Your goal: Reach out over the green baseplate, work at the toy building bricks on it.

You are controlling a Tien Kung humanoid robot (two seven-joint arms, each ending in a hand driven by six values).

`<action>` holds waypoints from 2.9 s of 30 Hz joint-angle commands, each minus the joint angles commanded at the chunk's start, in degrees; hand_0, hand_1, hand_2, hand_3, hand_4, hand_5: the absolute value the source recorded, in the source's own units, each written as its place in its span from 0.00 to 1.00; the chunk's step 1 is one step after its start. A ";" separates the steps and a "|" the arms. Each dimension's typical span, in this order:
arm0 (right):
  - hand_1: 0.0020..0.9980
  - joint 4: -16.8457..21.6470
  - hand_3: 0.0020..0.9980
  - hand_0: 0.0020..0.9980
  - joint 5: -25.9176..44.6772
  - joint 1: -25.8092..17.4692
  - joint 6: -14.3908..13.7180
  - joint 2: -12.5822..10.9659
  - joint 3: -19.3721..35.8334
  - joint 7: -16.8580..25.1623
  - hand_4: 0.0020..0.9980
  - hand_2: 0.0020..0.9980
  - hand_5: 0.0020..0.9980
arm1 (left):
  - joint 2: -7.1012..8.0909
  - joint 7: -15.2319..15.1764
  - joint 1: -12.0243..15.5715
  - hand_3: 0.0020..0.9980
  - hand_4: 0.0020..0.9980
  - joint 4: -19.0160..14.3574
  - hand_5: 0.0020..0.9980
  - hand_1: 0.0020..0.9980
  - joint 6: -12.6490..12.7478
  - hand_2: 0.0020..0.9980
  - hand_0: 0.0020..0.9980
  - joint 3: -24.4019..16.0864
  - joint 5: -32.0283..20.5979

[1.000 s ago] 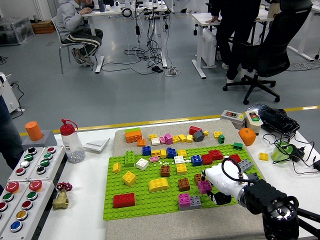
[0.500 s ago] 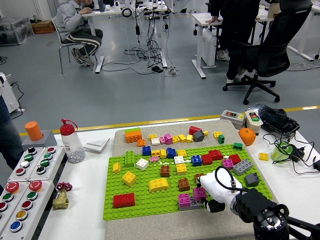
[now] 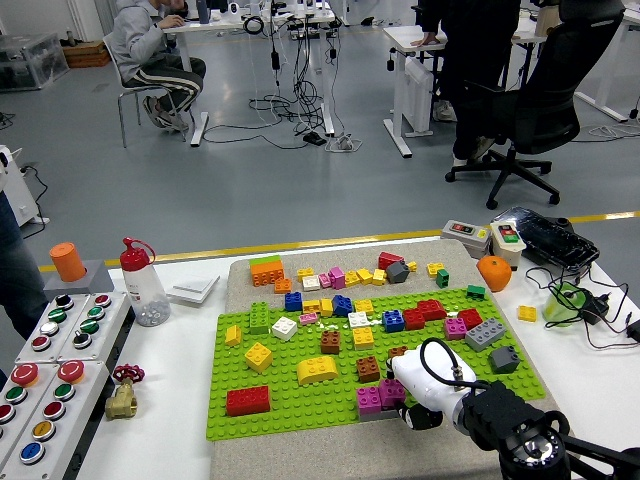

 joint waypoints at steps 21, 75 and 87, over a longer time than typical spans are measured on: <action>0.54 -0.66 0.62 0.53 0.02 0.65 0.55 0.57 -0.60 0.35 0.55 0.56 0.35 | 0.00 0.02 -0.02 0.39 0.34 -0.01 0.98 0.59 0.08 0.60 0.63 -0.11 0.08; 0.60 -1.61 0.73 0.54 -0.32 1.84 2.52 0.52 -2.12 2.41 0.60 0.66 0.38 | -0.02 0.05 -0.04 0.39 0.34 -0.03 0.98 0.59 0.19 0.60 0.63 -0.26 0.24; 0.60 -2.10 0.78 0.54 -0.02 1.87 2.31 0.75 -2.21 2.37 0.62 0.69 0.40 | -0.02 0.05 -0.01 0.39 0.34 -0.04 0.98 0.59 0.21 0.60 0.63 -0.21 0.20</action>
